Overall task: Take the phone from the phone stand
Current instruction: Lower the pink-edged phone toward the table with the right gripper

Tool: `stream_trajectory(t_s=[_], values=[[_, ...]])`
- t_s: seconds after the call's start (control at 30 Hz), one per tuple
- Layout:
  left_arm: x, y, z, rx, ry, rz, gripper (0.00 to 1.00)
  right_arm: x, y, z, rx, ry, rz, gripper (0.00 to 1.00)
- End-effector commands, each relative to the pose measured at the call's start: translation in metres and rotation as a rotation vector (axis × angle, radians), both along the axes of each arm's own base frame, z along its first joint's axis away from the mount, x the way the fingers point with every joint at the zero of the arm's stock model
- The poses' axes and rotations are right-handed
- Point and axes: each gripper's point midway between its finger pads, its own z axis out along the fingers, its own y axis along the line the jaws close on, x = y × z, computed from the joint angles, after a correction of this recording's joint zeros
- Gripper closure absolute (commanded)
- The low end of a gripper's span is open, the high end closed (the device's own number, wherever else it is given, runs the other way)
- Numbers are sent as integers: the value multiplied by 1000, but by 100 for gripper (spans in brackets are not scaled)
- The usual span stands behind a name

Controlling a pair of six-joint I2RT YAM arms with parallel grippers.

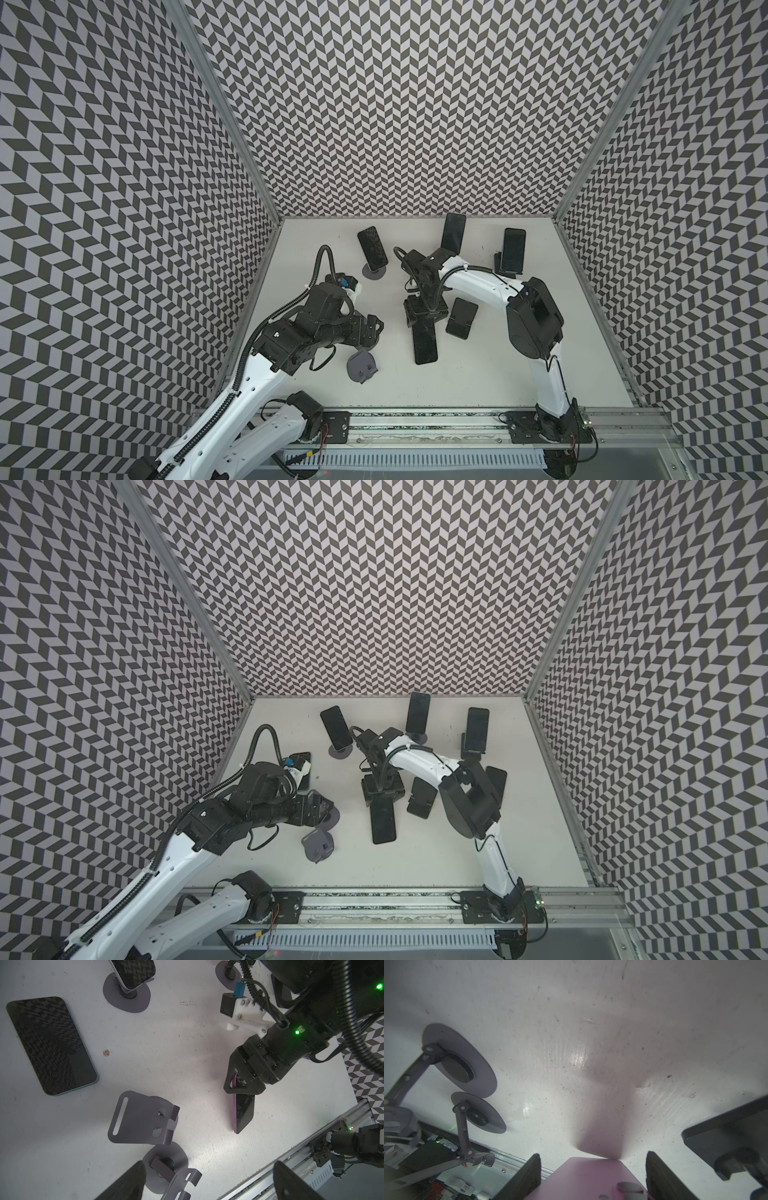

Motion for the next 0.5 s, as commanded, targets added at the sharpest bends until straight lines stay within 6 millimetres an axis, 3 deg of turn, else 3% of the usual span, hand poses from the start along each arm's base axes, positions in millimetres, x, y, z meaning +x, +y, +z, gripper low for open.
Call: stream_trajectory(t_s=[0.0,0.47], values=[[-4,2,1,1,3,-10,4,-2,-9,-7,-29,33,5,98],[3,0,12,4,-37,-19,4,4,-19,-25,-76,109,-51,98]])
